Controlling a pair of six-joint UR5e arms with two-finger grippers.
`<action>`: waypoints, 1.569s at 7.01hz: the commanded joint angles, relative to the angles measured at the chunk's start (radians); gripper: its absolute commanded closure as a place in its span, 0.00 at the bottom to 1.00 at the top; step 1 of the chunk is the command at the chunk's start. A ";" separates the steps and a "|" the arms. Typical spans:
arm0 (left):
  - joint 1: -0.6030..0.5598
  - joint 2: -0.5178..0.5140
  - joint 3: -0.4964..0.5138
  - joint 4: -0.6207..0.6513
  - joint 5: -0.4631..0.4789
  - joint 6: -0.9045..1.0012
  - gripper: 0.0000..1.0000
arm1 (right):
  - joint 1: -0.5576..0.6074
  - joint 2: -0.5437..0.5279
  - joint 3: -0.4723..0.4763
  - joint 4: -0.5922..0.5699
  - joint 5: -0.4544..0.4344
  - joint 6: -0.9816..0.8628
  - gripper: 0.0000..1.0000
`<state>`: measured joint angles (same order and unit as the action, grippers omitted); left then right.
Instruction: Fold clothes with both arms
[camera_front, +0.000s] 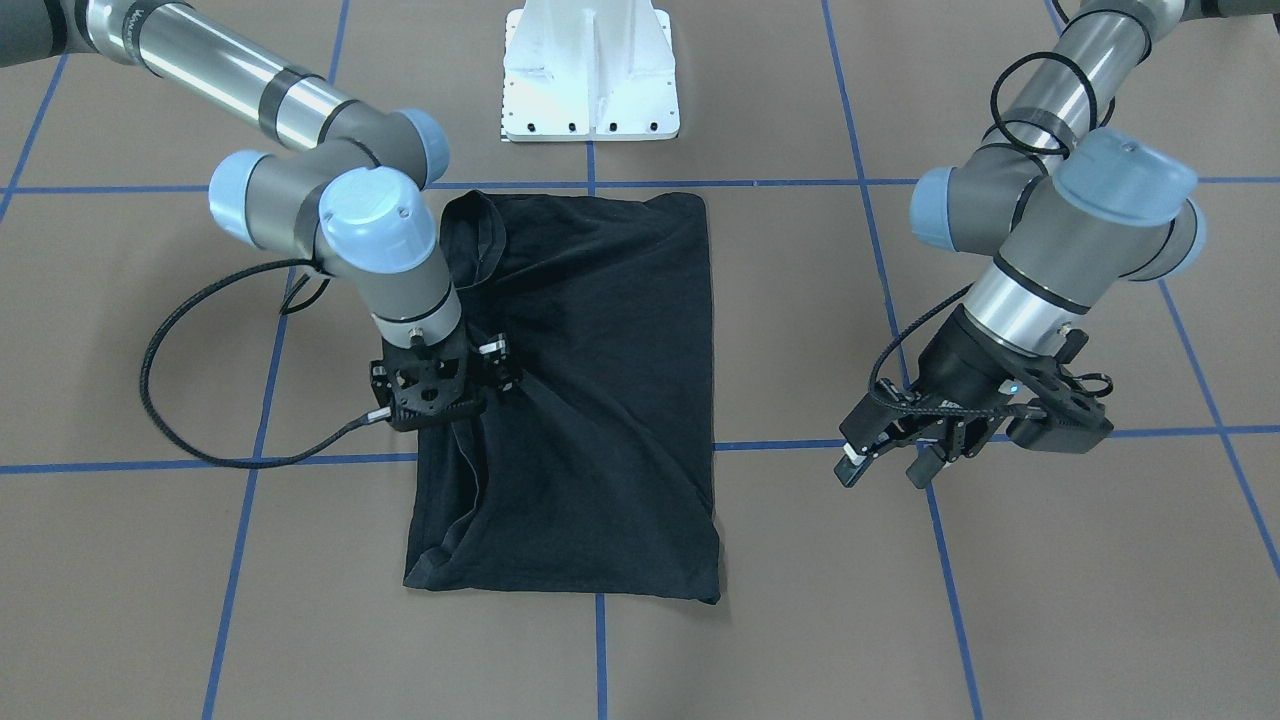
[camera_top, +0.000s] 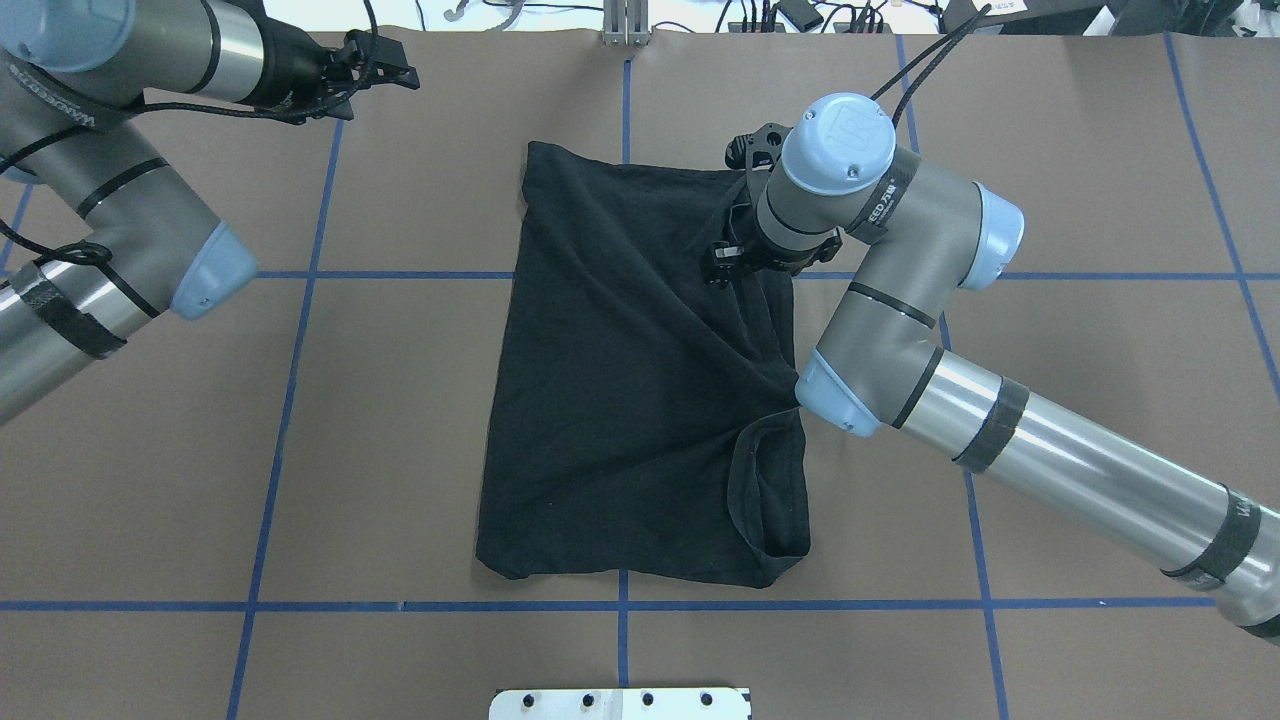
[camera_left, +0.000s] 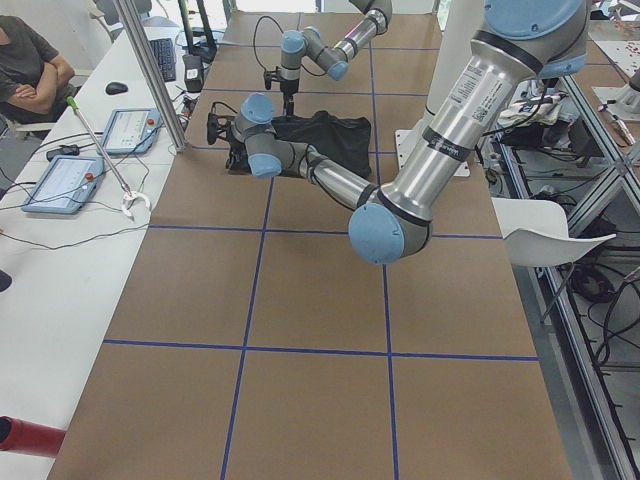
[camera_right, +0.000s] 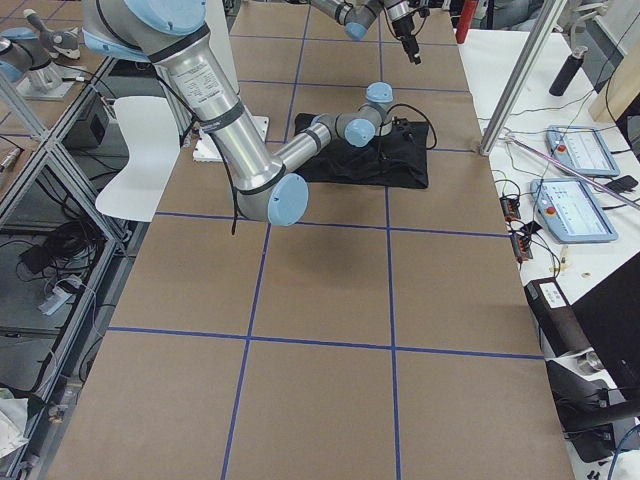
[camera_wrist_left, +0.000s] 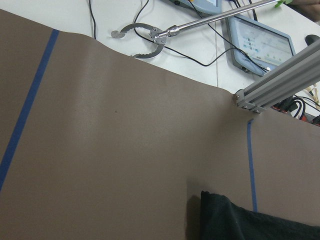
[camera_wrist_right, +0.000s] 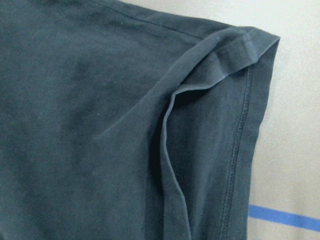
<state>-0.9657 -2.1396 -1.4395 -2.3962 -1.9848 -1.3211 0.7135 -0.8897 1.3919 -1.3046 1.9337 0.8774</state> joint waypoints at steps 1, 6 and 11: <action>-0.002 0.001 -0.018 0.000 0.001 -0.001 0.00 | 0.044 0.012 -0.051 0.046 0.030 -0.032 0.28; -0.005 0.003 -0.019 0.000 0.000 -0.001 0.01 | 0.052 0.072 -0.195 0.243 0.067 -0.034 0.43; -0.016 0.003 -0.027 0.000 -0.002 -0.001 0.01 | 0.041 0.074 -0.212 0.242 0.084 -0.034 0.93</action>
<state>-0.9756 -2.1368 -1.4661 -2.3961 -1.9854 -1.3213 0.7562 -0.8166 1.1817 -1.0630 2.0165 0.8437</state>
